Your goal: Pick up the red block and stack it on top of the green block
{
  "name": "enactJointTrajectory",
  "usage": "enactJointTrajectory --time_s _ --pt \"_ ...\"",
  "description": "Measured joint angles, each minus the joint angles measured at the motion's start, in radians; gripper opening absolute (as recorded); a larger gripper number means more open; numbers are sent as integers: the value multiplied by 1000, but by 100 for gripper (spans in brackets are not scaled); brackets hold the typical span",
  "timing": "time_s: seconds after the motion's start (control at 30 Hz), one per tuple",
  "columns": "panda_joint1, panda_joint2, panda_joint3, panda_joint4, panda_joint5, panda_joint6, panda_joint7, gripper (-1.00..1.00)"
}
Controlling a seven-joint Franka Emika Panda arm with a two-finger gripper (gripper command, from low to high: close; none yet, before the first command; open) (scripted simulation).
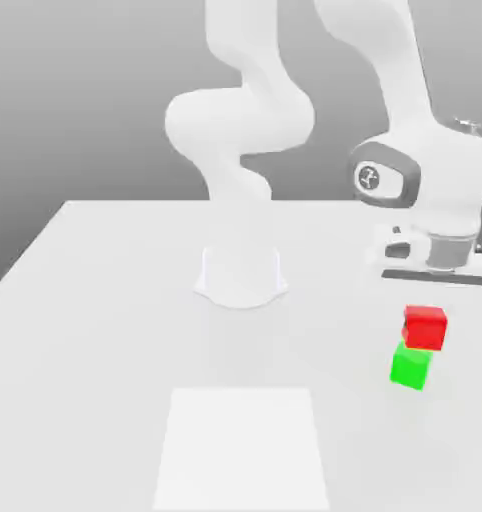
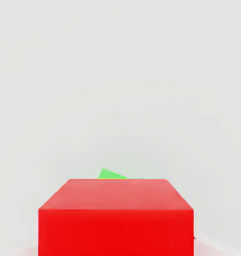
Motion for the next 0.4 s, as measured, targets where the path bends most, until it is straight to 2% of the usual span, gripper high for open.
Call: enactJointTrajectory --time_s 0.07,0.1,0.3,0.4 --pt "9 35 -16 -3 -41 33 29 -100" --pt "14 48 -23 -5 -56 46 39 100" --pt "16 55 -27 -6 -63 52 44 100" --pt "10 23 -13 -2 -27 21 19 100"
